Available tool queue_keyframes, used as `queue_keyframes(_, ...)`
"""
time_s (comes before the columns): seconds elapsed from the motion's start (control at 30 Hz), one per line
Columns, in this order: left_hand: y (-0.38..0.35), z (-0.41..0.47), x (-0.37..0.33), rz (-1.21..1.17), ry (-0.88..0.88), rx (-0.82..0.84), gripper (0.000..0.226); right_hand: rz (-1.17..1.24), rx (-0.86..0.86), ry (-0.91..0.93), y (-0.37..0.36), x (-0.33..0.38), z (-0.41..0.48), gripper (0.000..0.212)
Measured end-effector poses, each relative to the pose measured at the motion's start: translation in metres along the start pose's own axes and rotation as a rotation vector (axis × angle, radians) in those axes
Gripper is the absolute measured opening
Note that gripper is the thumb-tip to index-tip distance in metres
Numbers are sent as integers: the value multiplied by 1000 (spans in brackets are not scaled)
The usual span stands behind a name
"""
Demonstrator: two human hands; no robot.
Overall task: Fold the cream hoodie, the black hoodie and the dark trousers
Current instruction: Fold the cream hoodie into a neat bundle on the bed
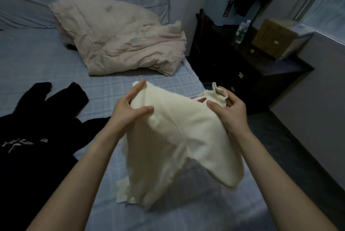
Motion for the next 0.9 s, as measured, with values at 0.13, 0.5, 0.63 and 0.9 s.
queue_keyframes(0.13, -1, 42, -28, -11, -52, -78, 77, -37, 33, 119, -4, 31, 55, 56)
queue_keyframes(0.5, -78, -32, 170, 2, 438, -175, 79, -323, 255, -180, -10, -179, 91, 54)
queue_keyframes(0.63, -100, -71, 252, -42, 655, -173, 80, -331, 293, -385, -13, -279, 61, 54)
queue_keyframes(0.9, -83, -112, 296, -6, 714, -173, 78, -393, 484, -418, -39, -318, 21, 58)
Point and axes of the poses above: each hand's wrist, its own z-axis towards the middle knuckle, its own y-axis out of the back of the hand, x = y × z, the point moved 3 cm from there along z, towards the middle knuckle, and after that the axes turned 7 degrees about -y, right-handed, at the moved point
